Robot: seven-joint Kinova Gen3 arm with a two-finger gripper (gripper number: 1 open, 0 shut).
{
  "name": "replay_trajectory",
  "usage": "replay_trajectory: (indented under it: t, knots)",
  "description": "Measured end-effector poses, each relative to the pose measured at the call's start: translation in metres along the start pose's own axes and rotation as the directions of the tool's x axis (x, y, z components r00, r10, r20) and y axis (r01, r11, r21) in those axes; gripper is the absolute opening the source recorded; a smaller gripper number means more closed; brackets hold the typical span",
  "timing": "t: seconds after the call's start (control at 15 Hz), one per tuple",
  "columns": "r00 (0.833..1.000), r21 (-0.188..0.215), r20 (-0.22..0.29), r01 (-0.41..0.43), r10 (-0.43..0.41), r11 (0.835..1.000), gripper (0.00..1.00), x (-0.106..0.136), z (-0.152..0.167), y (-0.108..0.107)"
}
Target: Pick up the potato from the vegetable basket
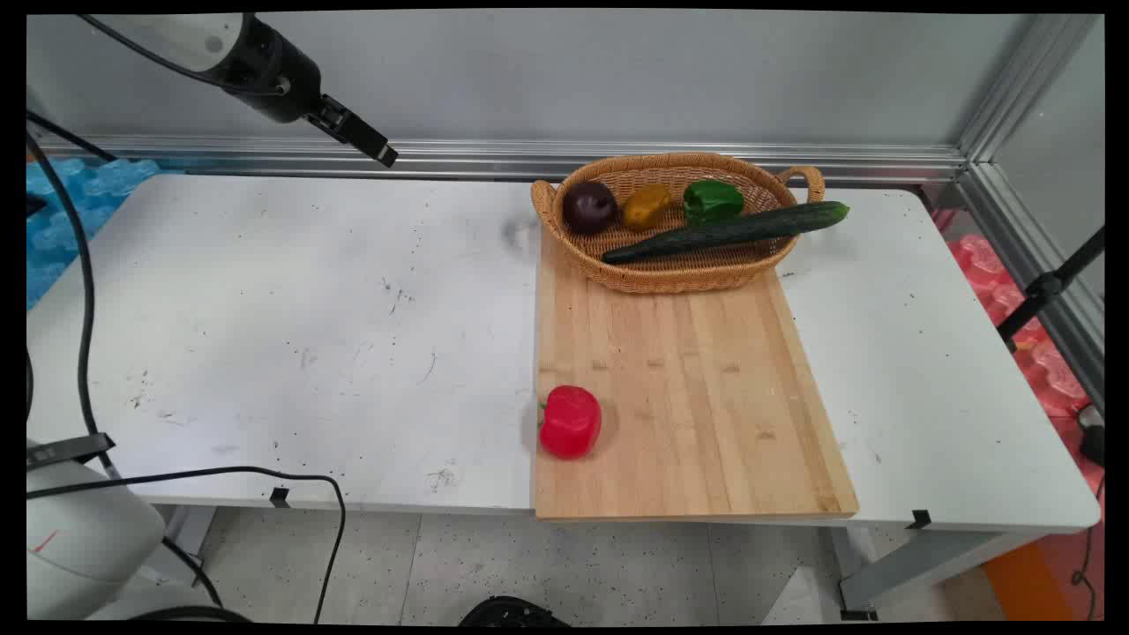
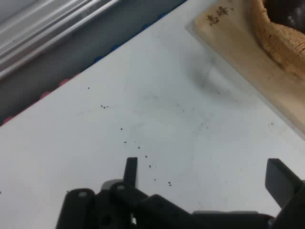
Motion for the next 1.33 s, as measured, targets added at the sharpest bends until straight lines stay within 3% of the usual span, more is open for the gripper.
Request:
replay_trajectory:
  t: [0.27,0.47,1.0,1.33]
  knots:
    - [0.998,-0.04,0.0,-0.064,0.065,0.997,1.0,0.01,0.006,0.005]
    - [0.991,-0.082,-0.014,-0.133,0.132,0.988,1.0,0.032,0.013,0.018]
    - [0.96,-0.167,-0.085,-0.278,0.267,0.946,1.0,0.115,0.046,0.072]
    - [0.956,-0.189,-0.101,-0.29,0.276,0.938,1.0,0.16,0.087,0.107]
